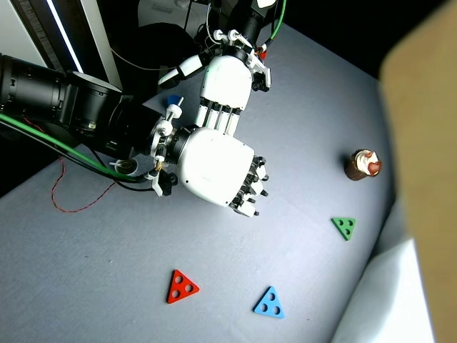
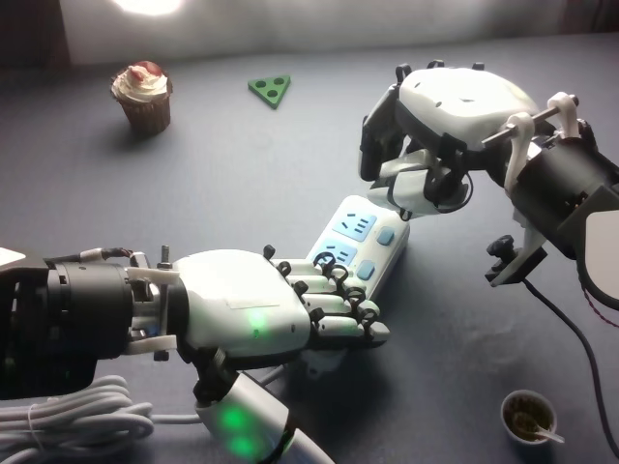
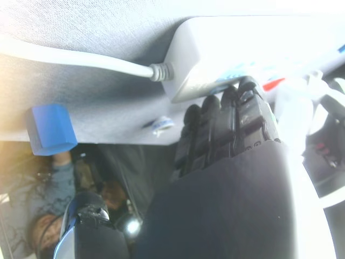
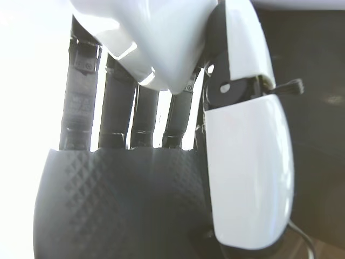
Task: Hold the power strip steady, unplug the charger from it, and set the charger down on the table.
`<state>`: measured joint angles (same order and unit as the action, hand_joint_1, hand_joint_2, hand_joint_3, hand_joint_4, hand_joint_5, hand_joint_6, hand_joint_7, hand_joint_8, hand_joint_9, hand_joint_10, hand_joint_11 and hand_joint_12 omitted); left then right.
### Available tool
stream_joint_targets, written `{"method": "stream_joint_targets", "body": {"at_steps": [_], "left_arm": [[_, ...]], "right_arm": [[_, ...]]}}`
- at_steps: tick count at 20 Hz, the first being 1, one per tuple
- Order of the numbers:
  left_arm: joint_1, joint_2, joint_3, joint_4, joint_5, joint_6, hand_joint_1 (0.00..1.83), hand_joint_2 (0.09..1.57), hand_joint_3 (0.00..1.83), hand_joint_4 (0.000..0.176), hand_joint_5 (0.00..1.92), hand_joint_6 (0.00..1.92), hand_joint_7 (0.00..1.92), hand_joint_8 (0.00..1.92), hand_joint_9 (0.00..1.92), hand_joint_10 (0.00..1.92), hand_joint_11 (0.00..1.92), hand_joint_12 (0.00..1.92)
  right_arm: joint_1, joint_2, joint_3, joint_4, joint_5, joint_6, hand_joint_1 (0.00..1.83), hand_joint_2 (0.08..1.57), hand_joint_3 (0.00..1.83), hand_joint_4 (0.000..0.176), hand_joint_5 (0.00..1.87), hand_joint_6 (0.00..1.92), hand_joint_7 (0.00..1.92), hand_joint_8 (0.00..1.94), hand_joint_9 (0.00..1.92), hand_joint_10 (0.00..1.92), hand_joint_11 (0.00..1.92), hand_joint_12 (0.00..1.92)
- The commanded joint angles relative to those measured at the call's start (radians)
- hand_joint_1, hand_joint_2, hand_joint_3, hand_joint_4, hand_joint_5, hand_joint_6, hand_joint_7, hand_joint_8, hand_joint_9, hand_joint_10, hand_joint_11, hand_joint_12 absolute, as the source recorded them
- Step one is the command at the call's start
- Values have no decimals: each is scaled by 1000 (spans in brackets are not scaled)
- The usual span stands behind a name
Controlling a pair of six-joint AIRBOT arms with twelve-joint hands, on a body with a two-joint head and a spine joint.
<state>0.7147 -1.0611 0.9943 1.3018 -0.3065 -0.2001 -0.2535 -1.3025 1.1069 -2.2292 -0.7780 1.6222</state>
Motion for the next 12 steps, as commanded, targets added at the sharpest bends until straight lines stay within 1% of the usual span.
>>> {"method": "stream_joint_targets", "body": {"at_steps": [1,3,5,7,8,10,12], "left_arm": [[9,-11,-7,1,-46,-21,0,856,0,0,83,2,93,3,77,4,70,12],[7,-11,-7,1,-46,-21,0,859,1,0,79,0,77,0,64,0,56,5],[7,-11,-8,1,-45,-22,0,860,1,0,75,0,71,0,59,0,48,2],[6,-11,-9,1,-44,-23,0,856,0,0,88,5,88,7,69,5,59,6],[5,-11,-9,1,-44,-23,0,850,0,0,88,5,90,7,73,6,60,7],[2,-11,-9,1,-43,-23,0,851,0,0,92,5,90,5,75,6,63,8],[1,-11,-10,1,-43,-23,0,855,0,0,82,4,85,3,71,3,55,4]], "right_arm": [[13,11,-1,-62,-73,7,1246,1053,2,25,1081,785,1174,690,1294,4,806,980],[17,14,-2,-62,-73,7,1245,1055,0,28,1076,803,1177,673,1287,1,786,1004],[19,19,-4,-62,-70,7,1245,1056,0,27,1070,815,1178,667,1290,2,789,1005],[18,26,-8,-62,-69,7,1244,1055,0,31,1083,788,1169,691,1296,5,788,1003],[18,32,-15,-60,-70,7,1244,1055,0,30,1076,802,1174,679,1296,4,784,1001],[18,60,-43,-45,-70,7,1243,1059,0,28,1059,844,1171,671,1289,1,785,990],[18,106,-83,-23,-70,7,1246,1054,0,27,1068,828,1187,646,1303,5,805,981]]}}
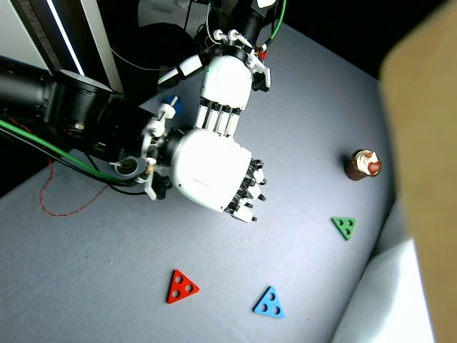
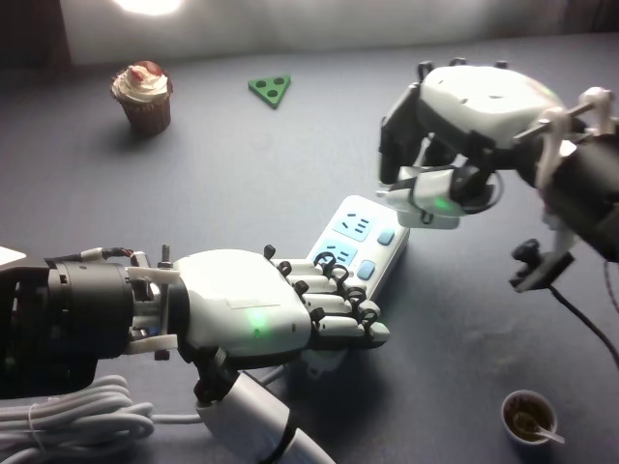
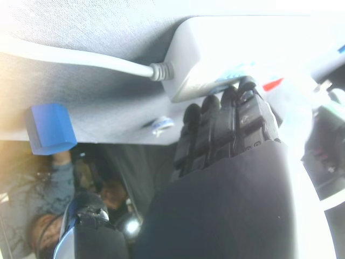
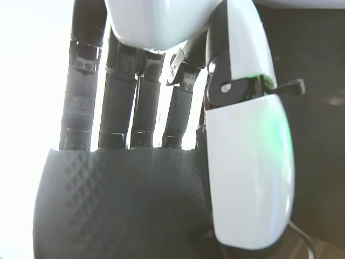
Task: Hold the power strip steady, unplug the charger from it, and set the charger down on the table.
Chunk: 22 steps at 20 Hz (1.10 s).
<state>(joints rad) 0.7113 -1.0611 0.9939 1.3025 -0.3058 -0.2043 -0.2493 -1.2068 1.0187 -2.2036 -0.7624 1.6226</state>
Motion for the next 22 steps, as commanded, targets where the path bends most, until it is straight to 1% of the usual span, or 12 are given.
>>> {"method": "stream_joint_targets", "body": {"at_steps": [1,4,5,6,10,14,15,16,17,18,19,22], "left_arm": [[4,-11,-11,0,-44,-19,0,856,1,0,84,5,86,3,72,3,55,4],[4,-11,-13,0,-43,-19,0,859,2,0,66,0,71,0,60,0,52,3],[4,-11,-14,0,-43,-19,0,856,0,0,61,0,65,0,53,0,50,2],[4,-11,-14,0,-43,-20,0,858,1,0,75,6,71,3,64,4,67,8],[5,-10,-16,0,-43,-21,0,863,3,0,78,5,71,2,52,0,43,0],[4,-8,-17,0,-43,-25,0,865,3,0,64,0,56,0,40,0,31,0],[4,-8,-17,0,-43,-25,0,859,0,0,59,0,50,0,35,0,28,0],[4,-8,-18,0,-43,-25,0,865,3,0,61,1,53,1,35,1,27,0],[4,-8,-18,0,-43,-26,0,868,4,0,64,2,60,4,40,3,37,5],[4,-7,-19,0,-43,-27,0,868,4,0,70,5,68,7,51,7,45,8],[4,-7,-20,0,-43,-27,6,873,4,0,83,9,80,10,70,13,65,16],[4,-7,-22,0,-41,-28,0,860,0,0,82,5,76,6,67,8,59,13]], "right_arm": [[11,32,-10,-46,-85,7,1247,1053,0,27,1071,824,1190,639,1306,5,809,979],[-10,77,-38,-37,-85,7,1247,1052,0,23,1096,742,1171,710,1298,1,807,984],[-17,90,-42,-36,-85,7,1246,1055,1,19,1080,767,1169,717,1299,1,785,1020],[-24,98,-44,-36,-85,7,1248,1049,0,24,1092,763,1187,670,1305,3,780,1021],[-49,107,-42,-36,-85,7,1248,1048,0,27,1083,797,1203,620,1295,1,796,981],[-59,110,-50,-36,-85,7,1243,1058,0,30,1082,785,1151,727,1298,2,831,937],[-61,112,-55,-36,-85,7,1239,1067,2,28,1053,834,1132,762,1289,2,821,939],[-68,117,-66,-36,-85,7,1239,1069,2,24,1057,812,1119,799,1294,5,823,940],[-72,120,-72,-36,-85,7,1244,1060,0,20,1082,761,1146,763,1314,10,851,920],[-79,125,-80,-36,-89,7,1248,1050,1,22,1102,731,1168,720,1316,7,866,891],[-86,129,-87,-36,-91,7,1247,1049,1,29,1107,739,1169,701,1312,4,867,884],[-99,133,-95,-36,-95,7,1246,1054,0,25,1080,788,1175,688,1322,6,873,908]]}}
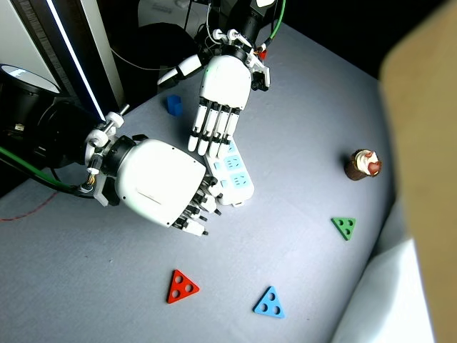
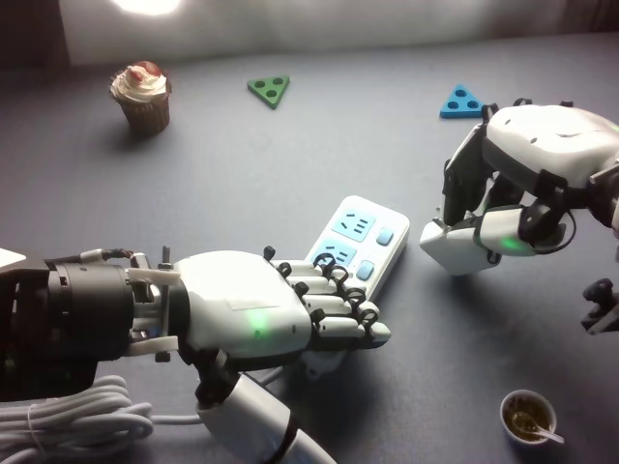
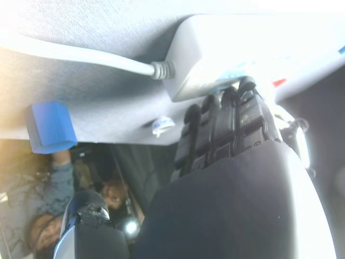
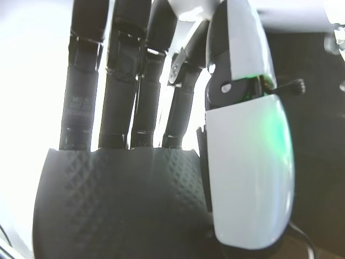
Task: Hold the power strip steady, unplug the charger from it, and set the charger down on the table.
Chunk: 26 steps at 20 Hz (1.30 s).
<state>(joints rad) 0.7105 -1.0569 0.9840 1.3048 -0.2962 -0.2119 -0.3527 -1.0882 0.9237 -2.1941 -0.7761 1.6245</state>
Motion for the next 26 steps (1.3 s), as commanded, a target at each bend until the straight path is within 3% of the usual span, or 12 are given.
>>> {"method": "stream_joint_targets", "body": {"at_steps": [1,3,4,5,6,7,8,11,13,19,22,26], "left_arm": [[5,-11,-13,-2,-50,-20,0,854,0,0,76,2,71,3,62,5,49,8],[5,-11,-14,-2,-50,-19,0,854,0,0,80,3,75,4,63,4,50,8],[5,-11,-15,-2,-48,-17,0,856,0,0,73,0,69,1,57,1,48,7],[5,-11,-16,-1,-48,-16,0,856,0,0,77,2,73,3,63,4,56,10],[6,-12,-16,-1,-47,-16,0,854,0,0,76,1,72,2,61,3,54,9],[6,-12,-16,-1,-46,-16,0,854,0,0,72,0,71,1,60,2,52,8],[6,-12,-16,-1,-46,-16,0,855,0,0,72,0,71,1,60,2,51,8],[5,-12,-15,-2,-46,-16,0,855,0,0,75,1,77,3,68,4,60,12],[5,-12,-16,-2,-46,-16,0,855,0,0,81,3,84,5,76,6,75,17],[5,-11,-15,-2,-48,-15,0,848,0,0,67,0,69,0,57,0,46,4],[-11,-9,-14,-6,-63,-15,0,855,0,0,78,5,82,6,75,7,62,10],[-91,20,-25,-6,-65,-29,0,854,0,0,78,3,69,0,56,0,39,0]], "right_arm": [[1,15,0,-46,-83,5,1248,1051,0,20,1083,776,1187,674,1319,3,854,926],[-3,18,-4,-46,-84,5,1249,1049,1,21,1089,766,1191,664,1306,1,847,935],[-6,20,-8,-46,-84,5,1368,1029,0,0,1083,730,1325,229,1184,708,844,923],[-8,23,-12,-46,-85,5,1274,1051,0,0,1084,826,1229,485,1107,318,863,830],[-10,27,-17,-46,-87,5,1186,1085,1,0,1023,899,1012,189,1088,130,800,803],[-13,32,-23,-46,-87,5,1118,1010,0,0,849,340,915,55,1024,39,703,780],[-17,37,-27,-46,-87,5,1075,967,0,0,798,105,842,13,954,7,615,748],[-22,49,-34,-46,-88,5,964,956,1,0,611,0,638,0,709,0,387,648],[-25,67,-45,-46,-89,5,869,922,0,0,428,0,472,0,507,0,331,391],[-37,167,-114,-52,-117,5,833,881,1,0,238,0,313,0,341,0,256,250],[-83,252,-162,-136,-167,5,845,866,0,0,240,3,309,1,341,2,257,244],[-152,308,-166,-227,-174,-101,816,868,2,0,240,0,334,0,362,4,280,216]]}}
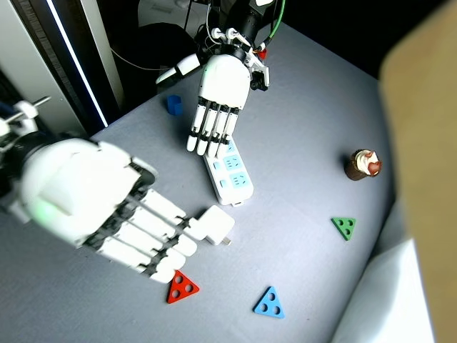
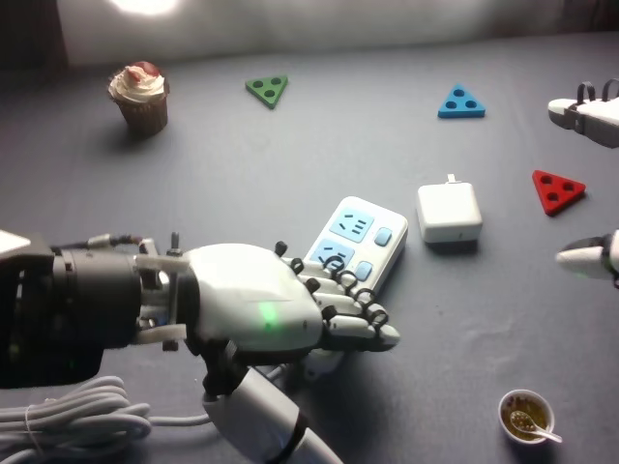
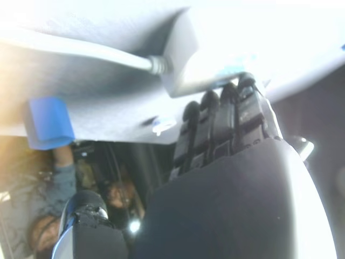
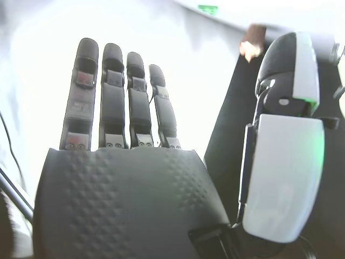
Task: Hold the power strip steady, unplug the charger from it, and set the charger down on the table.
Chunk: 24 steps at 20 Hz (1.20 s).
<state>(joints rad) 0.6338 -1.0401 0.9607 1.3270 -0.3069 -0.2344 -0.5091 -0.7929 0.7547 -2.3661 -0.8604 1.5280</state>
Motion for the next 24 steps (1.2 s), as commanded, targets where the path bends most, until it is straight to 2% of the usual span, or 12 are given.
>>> {"method": "stream_joint_targets", "body": {"at_steps": [1,4,7,10,12,16,18,20,22,24], "left_arm": [[-29,9,-4,-28,-55,-13,0,856,1,0,77,2,69,1,59,2,49,5],[-83,35,-24,-28,-52,-42,0,854,0,0,60,0,51,0,36,0,38,1],[-120,64,-50,-28,-45,-73,0,847,0,0,69,4,69,7,47,5,27,0],[-146,90,-58,-28,-53,-102,0,852,0,0,73,5,69,5,49,5,31,3],[-165,107,-56,-28,-48,-120,0,857,2,0,66,1,68,3,58,6,34,3],[-203,123,-24,-27,-77,-137,0,856,1,0,47,0,56,0,58,5,42,6],[-216,133,-16,-12,-87,-155,0,856,0,0,45,0,56,1,58,4,44,7],[-227,142,-23,-10,-79,-161,0,864,3,0,36,0,32,0,30,0,39,5],[-232,146,-26,-10,-81,-164,2,868,4,0,55,7,48,7,42,7,29,0],[-235,146,-27,-6,-79,-174,0,867,2,0,47,3,57,9,56,11,29,4]], "right_arm": [[4,20,6,-59,-53,-38,774,884,8,0,239,0,326,0,361,3,284,215],[7,72,11,-91,100,-107,753,899,9,0,234,6,324,5,357,4,275,207],[17,138,11,-196,255,-111,733,923,12,0,219,3,327,4,348,3,253,195],[48,168,26,-265,409,-112,735,924,9,0,196,0,272,0,308,0,232,184],[45,177,23,-298,436,-112,798,914,2,0,206,3,285,4,308,0,224,180],[29,199,14,-333,436,-112,777,904,0,0,210,3,274,0,288,0,215,173],[22,213,2,-348,389,-116,770,903,0,0,209,2,271,0,284,0,215,171],[16,228,-18,-350,304,-160,700,897,0,0,222,6,292,12,309,13,240,176],[13,234,-33,-354,229,-201,568,908,4,0,204,0,282,3,309,8,229,165],[6,239,-37,-356,175,-201,493,881,0,0,250,2,327,2,339,4,259,148]]}}
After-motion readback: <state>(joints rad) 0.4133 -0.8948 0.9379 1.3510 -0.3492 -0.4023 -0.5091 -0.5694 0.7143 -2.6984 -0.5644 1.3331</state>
